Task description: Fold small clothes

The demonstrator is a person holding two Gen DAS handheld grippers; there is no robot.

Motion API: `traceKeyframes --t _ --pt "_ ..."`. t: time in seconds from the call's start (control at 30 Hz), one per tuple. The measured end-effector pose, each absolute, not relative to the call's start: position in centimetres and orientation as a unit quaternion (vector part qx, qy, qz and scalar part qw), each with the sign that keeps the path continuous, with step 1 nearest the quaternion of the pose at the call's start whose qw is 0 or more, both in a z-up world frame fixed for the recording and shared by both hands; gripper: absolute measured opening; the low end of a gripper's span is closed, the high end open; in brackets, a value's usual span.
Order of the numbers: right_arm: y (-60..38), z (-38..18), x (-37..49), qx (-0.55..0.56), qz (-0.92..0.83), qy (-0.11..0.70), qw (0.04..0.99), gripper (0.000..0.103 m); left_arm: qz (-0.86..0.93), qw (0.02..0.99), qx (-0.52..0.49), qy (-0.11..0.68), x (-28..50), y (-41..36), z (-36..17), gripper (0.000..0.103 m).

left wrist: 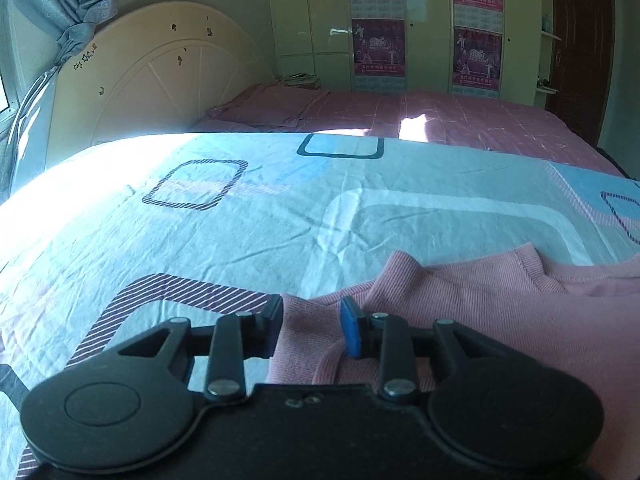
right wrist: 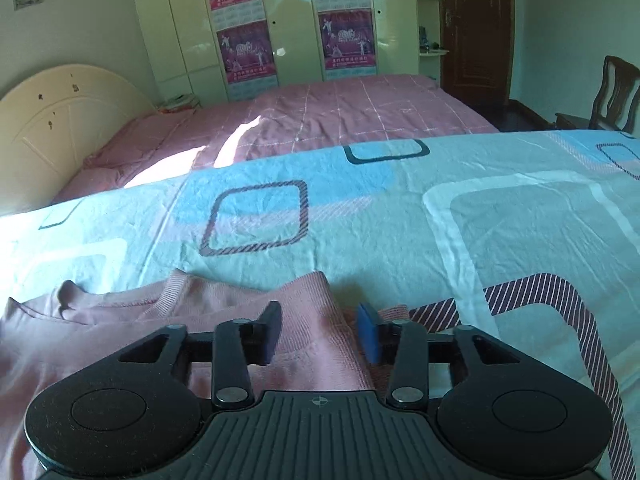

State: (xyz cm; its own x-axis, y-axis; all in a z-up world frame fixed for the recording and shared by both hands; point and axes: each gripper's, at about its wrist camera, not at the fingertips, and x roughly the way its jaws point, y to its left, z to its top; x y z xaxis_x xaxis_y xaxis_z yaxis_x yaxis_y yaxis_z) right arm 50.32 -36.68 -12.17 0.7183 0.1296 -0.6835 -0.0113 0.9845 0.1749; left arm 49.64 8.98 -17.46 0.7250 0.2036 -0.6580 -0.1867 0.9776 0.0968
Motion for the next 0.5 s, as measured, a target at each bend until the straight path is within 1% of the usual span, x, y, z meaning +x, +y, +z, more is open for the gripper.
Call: traceKeyframes --t 0.07,0.13,0.2,0.27,0.37,0.5 --pt "-35.8 -11.5 49.8 0.076 0.058 0.378 0.921 0.048 0.095 0.931 0.011 0.351 48.8 8.8 -16.5 0.037" --pt "-34.7 -11.1 49.3 0.079 0.078 0.384 0.917 0.048 0.076 0.935 0.006 0.347 47.8 8.2 -15.6 0.042" --pt "-33.3 -11.2 48.8 0.079 0.094 0.393 0.911 0.048 0.055 0.936 0.005 0.347 46.9 7.1 -14.9 0.048" --pt "-31.6 -11.6 48.4 0.071 0.112 0.402 0.906 0.048 0.034 0.938 0.007 0.344 45.9 5.6 -14.5 0.05" --pt "-29.6 -12.2 47.7 0.061 0.129 0.407 0.902 0.048 0.006 0.937 0.013 0.349 45.0 3.5 -14.7 0.057" --pt "-27.9 -13.3 47.1 0.051 0.135 0.415 0.898 0.048 0.001 0.923 0.019 0.385 45.0 2.5 -17.0 0.057"
